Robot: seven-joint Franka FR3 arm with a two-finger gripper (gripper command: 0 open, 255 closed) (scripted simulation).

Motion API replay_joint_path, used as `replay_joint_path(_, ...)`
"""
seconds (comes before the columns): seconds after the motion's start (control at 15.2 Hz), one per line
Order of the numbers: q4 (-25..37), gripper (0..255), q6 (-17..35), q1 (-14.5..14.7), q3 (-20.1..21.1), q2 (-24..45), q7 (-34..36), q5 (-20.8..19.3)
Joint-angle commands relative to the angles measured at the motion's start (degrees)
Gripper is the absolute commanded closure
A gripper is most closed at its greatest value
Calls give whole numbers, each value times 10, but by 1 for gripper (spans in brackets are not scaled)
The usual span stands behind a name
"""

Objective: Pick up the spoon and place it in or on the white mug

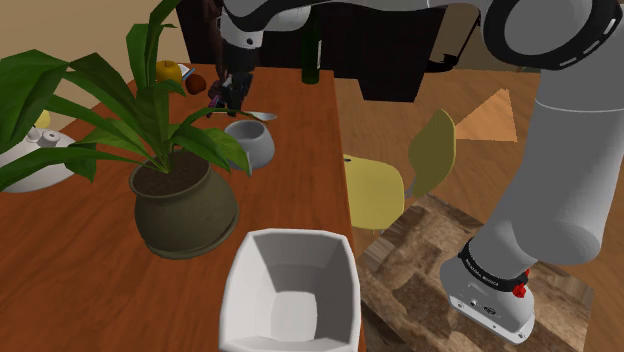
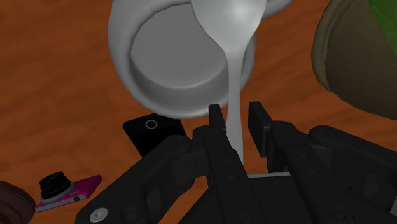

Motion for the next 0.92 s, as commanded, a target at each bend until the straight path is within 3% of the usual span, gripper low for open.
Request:
replay_joint_path(0.0, -14, 255, 14, 0, 0, 1, -2, 1)
replay_joint_path(0.59, -62, 255, 75, 0, 1, 14, -12, 5)
replay_joint_path(0.86, -62, 255, 75, 0, 1, 14, -12, 5)
